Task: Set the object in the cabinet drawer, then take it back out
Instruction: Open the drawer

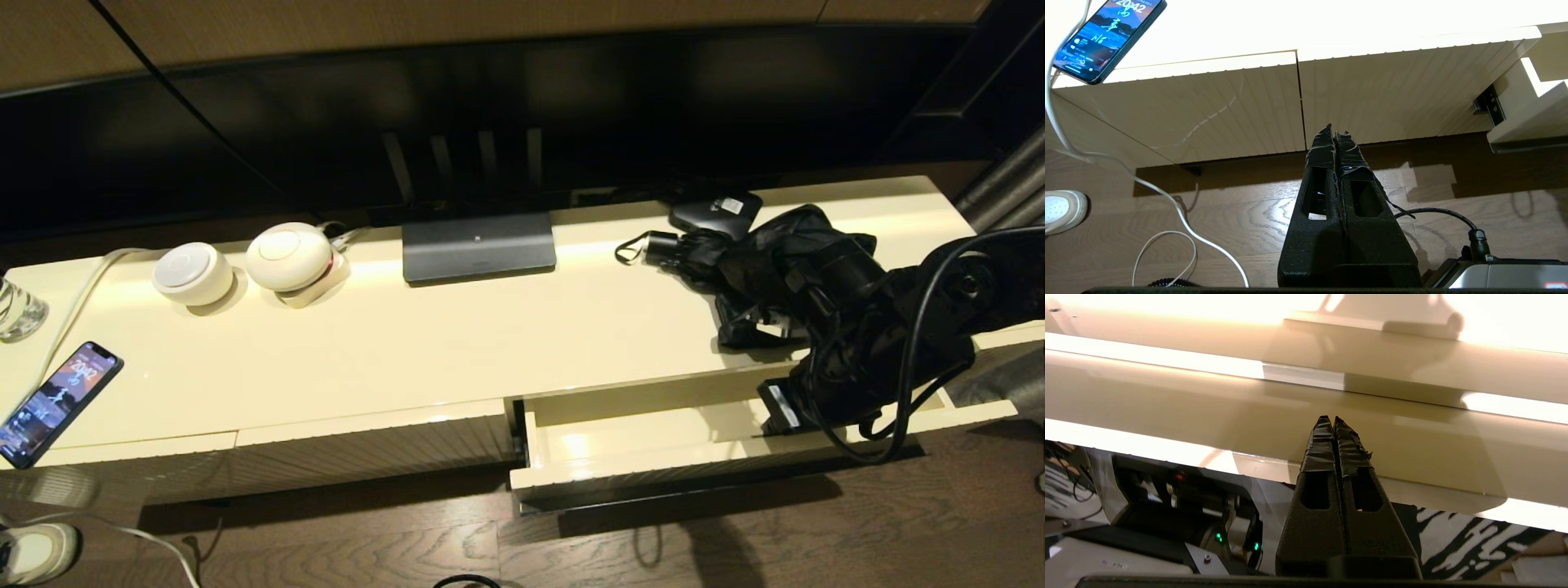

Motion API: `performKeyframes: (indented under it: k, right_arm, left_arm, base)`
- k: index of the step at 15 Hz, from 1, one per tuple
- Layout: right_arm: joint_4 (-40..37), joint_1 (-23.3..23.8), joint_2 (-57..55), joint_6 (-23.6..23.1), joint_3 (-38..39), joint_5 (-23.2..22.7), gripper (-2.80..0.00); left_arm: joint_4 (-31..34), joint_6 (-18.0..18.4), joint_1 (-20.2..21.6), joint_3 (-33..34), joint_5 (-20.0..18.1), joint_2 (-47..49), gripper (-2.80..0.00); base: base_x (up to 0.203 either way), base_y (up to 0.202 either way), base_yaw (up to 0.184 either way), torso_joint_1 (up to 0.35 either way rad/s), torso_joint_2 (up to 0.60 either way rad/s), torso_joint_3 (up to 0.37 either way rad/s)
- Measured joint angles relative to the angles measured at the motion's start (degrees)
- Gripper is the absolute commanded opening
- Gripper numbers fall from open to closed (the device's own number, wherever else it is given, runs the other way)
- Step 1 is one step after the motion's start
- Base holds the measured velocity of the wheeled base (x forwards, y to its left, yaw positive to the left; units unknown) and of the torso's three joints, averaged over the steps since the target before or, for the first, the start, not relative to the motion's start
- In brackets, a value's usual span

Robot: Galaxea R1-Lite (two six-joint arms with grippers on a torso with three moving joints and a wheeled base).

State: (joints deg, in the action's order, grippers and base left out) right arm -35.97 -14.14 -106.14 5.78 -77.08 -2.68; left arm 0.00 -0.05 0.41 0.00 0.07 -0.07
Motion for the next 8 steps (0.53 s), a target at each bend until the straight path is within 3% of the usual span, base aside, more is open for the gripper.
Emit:
performKeyframes:
  k: [8]
  right_arm:
    - [0.0,-0.3,1.1,0.0,7.9,-0.1,-2.80]
  left_arm:
    - [0.0,0.0,0.0,0.0,0.0,0.0,-2.80]
  base:
    - [0.000,0.000,0.000,0.000,0.00,0.000]
